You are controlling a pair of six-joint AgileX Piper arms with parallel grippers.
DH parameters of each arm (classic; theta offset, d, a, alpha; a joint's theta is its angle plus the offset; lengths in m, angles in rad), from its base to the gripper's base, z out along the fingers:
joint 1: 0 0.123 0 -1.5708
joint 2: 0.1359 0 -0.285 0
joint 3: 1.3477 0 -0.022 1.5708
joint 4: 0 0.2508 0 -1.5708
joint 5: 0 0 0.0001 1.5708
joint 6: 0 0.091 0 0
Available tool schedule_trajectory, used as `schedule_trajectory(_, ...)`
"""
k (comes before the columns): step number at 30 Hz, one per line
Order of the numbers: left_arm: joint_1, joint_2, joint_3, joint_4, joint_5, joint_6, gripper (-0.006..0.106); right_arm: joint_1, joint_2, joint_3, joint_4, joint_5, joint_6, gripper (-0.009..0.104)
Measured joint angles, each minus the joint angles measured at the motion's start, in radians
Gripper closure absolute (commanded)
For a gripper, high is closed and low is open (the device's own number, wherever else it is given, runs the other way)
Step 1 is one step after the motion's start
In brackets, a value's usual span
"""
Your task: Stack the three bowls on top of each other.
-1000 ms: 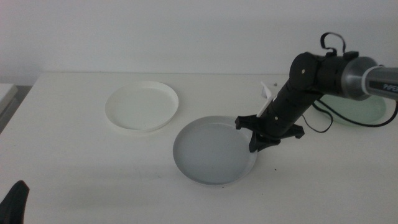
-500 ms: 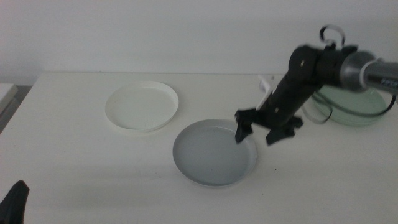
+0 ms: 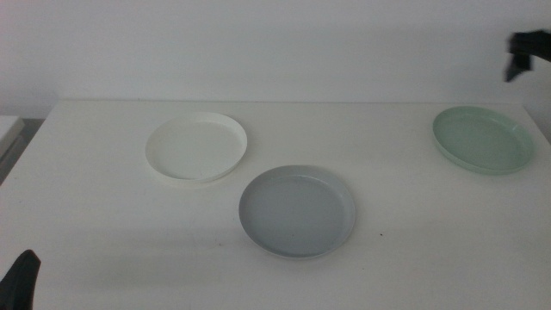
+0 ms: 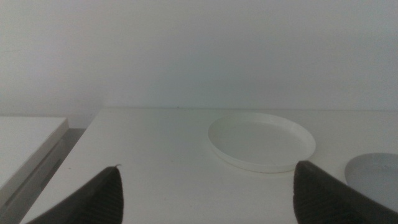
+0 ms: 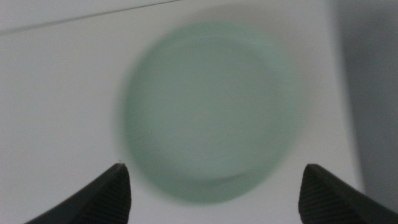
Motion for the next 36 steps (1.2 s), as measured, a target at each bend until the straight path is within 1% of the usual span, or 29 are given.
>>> schedule_trajectory(1, 0.000, 0.000, 0.000, 0.000, 0.000, 0.000, 0.007, -0.035, 0.017, 0.000, 0.002, -0.015, 0.008, 0.009)
schedule_trajectory(4, 0.000, 0.000, 0.000, 0.000, 0.000, 0.000, 0.007, -0.123, 0.077, 0.000, 0.036, -0.064, 0.010, 0.009)
schedule_trajectory(7, 0.000, 0.000, 0.000, 0.000, 0.000, 0.000, 0.007, -0.172, 0.145, 0.000, 0.072, -0.115, -0.003, 0.013)
schedule_trajectory(12, 0.000, 0.000, 0.000, 0.000, 0.000, 0.000, 0.007, -0.185, 0.247, 0.000, 0.091, -0.180, -0.014, 0.027)
schedule_trajectory(14, 0.000, 0.000, 0.000, 0.000, 0.000, 0.000, 0.007, -0.185, 0.279, 0.000, 0.110, -0.208, -0.019, 0.031)
schedule_trajectory(16, 0.000, 0.000, 0.000, 0.000, 0.000, 0.000, 0.007, -0.185, 0.302, 0.000, 0.123, -0.227, -0.023, 0.034)
schedule_trajectory(20, 0.000, 0.000, 0.000, 0.000, 0.000, 0.000, 0.007, -0.179, 0.343, 0.000, 0.125, -0.252, -0.027, 0.040)
schedule_trajectory(22, 0.000, 0.000, 0.000, 0.000, 0.000, 0.000, 0.007, -0.178, 0.362, 0.000, 0.126, -0.257, -0.027, 0.045)
schedule_trajectory(23, 0.000, 0.000, 0.000, 0.000, 0.000, 0.000, 0.007, -0.178, 0.368, 0.000, 0.126, -0.259, -0.029, 0.051)
schedule_trajectory(25, 0.000, 0.000, 0.000, 0.000, 0.000, 0.000, 0.007, -0.178, 0.377, 0.000, 0.126, -0.266, -0.032, 0.069)
schedule_trajectory(26, 0.000, 0.000, 0.000, 0.000, 0.000, 0.000, 0.007, -0.178, 0.380, 0.000, 0.126, -0.271, -0.034, 0.081)
schedule_trajectory(27, 0.000, 0.000, 0.000, 0.000, 0.000, 0.000, 0.007, -0.178, 0.382, 0.000, 0.126, -0.275, -0.034, 0.096)
schedule_trajectory(31, 0.000, 0.000, 0.000, 0.000, 0.000, 0.000, 0.007, -0.178, 0.379, 0.000, 0.137, -0.287, -0.036, 0.097)
schedule_trajectory(34, 0.000, 0.000, 0.000, 0.000, 0.000, 0.000, 0.007, -0.175, 0.356, 0.003, 0.142, -0.261, -0.044, 0.097)
schedule_trajectory(36, 0.000, 0.000, 0.000, 0.000, 0.000, 0.000, 0.007, -0.163, 0.302, 0.033, 0.161, -0.251, -0.068, 0.097)
